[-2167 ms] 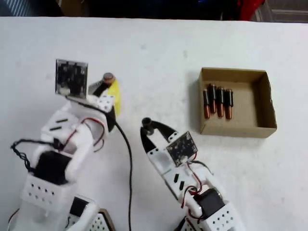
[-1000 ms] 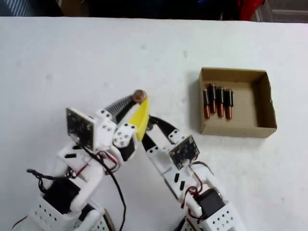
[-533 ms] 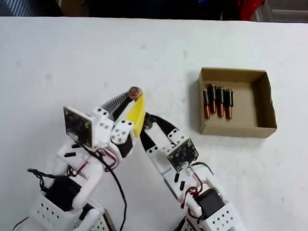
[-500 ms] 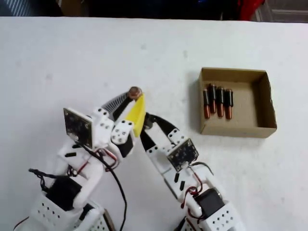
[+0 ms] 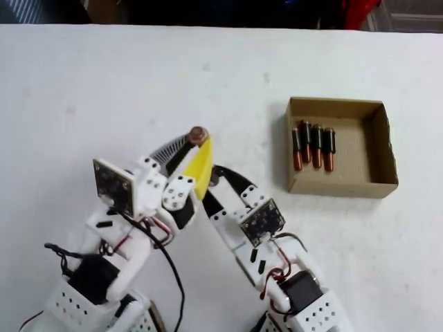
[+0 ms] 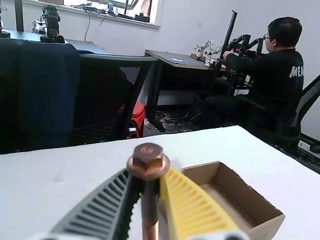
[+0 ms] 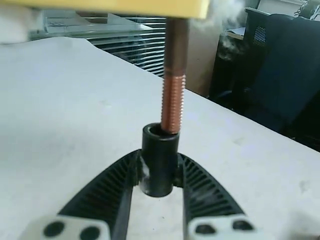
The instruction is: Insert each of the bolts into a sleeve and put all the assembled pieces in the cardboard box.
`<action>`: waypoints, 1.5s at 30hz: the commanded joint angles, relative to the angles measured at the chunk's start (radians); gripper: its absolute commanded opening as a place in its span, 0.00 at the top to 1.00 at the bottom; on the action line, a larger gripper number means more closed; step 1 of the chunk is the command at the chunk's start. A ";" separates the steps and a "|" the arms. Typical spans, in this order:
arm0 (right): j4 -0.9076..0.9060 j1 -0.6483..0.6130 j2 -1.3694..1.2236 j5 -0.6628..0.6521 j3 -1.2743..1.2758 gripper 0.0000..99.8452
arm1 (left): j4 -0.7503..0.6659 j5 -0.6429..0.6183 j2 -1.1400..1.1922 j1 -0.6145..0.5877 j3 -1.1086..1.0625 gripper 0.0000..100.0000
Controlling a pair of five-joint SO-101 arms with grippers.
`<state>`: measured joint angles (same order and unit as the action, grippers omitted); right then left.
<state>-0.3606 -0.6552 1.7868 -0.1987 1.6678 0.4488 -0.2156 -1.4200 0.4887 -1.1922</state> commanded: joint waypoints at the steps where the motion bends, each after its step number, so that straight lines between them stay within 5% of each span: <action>1: 0.030 -0.004 0.013 -0.012 -0.011 0.98 | 0.032 -0.018 0.001 0.019 0.032 0.98; 45: 0.028 0.001 0.013 -0.014 -0.009 0.98 | 0.203 -0.011 -0.001 -0.027 -0.051 0.97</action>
<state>-0.3606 -0.6628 1.7868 -0.1987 1.6678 0.6513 -0.2294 -1.4139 0.4764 -1.2444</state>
